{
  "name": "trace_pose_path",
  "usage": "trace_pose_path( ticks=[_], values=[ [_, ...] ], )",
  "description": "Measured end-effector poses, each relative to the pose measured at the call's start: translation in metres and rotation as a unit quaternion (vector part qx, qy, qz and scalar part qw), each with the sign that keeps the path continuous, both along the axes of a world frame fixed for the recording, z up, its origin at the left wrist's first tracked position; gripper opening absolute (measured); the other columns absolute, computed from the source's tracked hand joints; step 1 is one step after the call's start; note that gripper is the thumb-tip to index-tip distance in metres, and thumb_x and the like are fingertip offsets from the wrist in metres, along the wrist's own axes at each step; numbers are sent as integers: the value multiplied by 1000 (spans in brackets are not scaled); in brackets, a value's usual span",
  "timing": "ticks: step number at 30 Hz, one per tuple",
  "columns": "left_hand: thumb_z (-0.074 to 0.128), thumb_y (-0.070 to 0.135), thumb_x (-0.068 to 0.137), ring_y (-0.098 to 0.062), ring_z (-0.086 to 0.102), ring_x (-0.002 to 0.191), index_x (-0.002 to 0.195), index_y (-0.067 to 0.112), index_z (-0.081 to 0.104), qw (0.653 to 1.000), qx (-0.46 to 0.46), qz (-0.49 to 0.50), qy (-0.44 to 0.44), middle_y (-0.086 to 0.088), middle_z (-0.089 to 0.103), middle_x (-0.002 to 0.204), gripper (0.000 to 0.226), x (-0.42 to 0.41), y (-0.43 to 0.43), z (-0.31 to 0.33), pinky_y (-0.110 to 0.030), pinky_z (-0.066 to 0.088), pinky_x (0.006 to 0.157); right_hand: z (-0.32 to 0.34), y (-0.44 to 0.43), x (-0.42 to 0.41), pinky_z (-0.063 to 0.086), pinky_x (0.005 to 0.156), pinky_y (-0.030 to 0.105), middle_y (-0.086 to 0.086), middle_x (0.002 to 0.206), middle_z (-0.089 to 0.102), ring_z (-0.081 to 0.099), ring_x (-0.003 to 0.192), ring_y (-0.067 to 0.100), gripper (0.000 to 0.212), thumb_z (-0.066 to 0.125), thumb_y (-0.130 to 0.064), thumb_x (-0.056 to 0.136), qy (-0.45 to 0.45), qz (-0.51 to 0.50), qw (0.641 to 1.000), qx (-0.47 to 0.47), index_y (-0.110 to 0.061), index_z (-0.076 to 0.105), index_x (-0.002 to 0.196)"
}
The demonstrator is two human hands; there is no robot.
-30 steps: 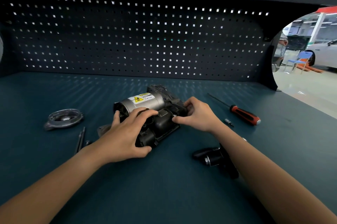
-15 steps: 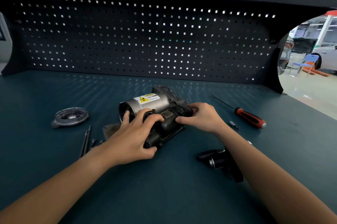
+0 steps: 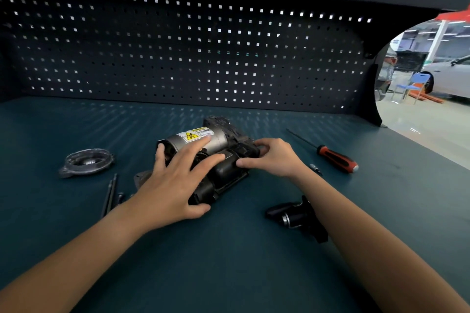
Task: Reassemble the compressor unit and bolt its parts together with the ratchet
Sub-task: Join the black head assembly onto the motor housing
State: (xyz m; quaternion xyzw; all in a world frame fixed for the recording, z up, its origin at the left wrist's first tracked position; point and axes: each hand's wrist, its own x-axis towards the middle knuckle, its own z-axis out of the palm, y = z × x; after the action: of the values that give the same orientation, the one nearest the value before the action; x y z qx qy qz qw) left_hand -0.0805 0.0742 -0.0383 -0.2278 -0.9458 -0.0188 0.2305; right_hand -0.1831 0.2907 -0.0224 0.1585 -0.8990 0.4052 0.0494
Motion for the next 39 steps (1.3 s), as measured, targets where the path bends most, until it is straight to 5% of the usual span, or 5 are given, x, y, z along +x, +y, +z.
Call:
trace_pose_path(
  ticks=[6,13,24,31,39],
  values=[
    [83,56,47,-24,54,120,108,21,67,985,-115,-58,113,-11,57,129,72,33,34,7,-70,38,81,-1,2,-5,37,61,16,-1,93,63,58,90,12,73,81,-50,61,-2,-13,1000,18,-10,60,118],
    [53,47,82,0,61,95,100,31,66,986,-40,-164,-8,17,64,104,27,69,14,3,-27,44,95,-4,1,-7,36,59,15,-5,87,59,55,88,11,70,81,-48,61,6,-25,1000,18,-11,59,116],
    [57,40,79,11,59,73,84,25,72,975,215,-18,-48,29,61,74,22,95,-74,-4,-2,41,64,11,-14,-7,38,67,29,5,100,56,49,90,19,59,78,-46,64,-30,-44,994,91,-9,59,105],
    [42,35,85,3,62,70,92,27,70,983,65,-155,-79,19,67,82,30,76,10,9,-16,50,58,31,-16,-12,34,48,25,-1,73,51,48,63,11,45,81,-45,60,-110,-16,987,119,-11,54,69],
    [41,23,94,-22,33,134,141,14,33,987,8,-130,-96,-8,33,147,48,20,119,-3,-39,34,105,35,-14,-8,40,73,32,10,123,53,52,102,25,81,80,-47,63,-147,-7,983,109,1,51,121]
  ],
)
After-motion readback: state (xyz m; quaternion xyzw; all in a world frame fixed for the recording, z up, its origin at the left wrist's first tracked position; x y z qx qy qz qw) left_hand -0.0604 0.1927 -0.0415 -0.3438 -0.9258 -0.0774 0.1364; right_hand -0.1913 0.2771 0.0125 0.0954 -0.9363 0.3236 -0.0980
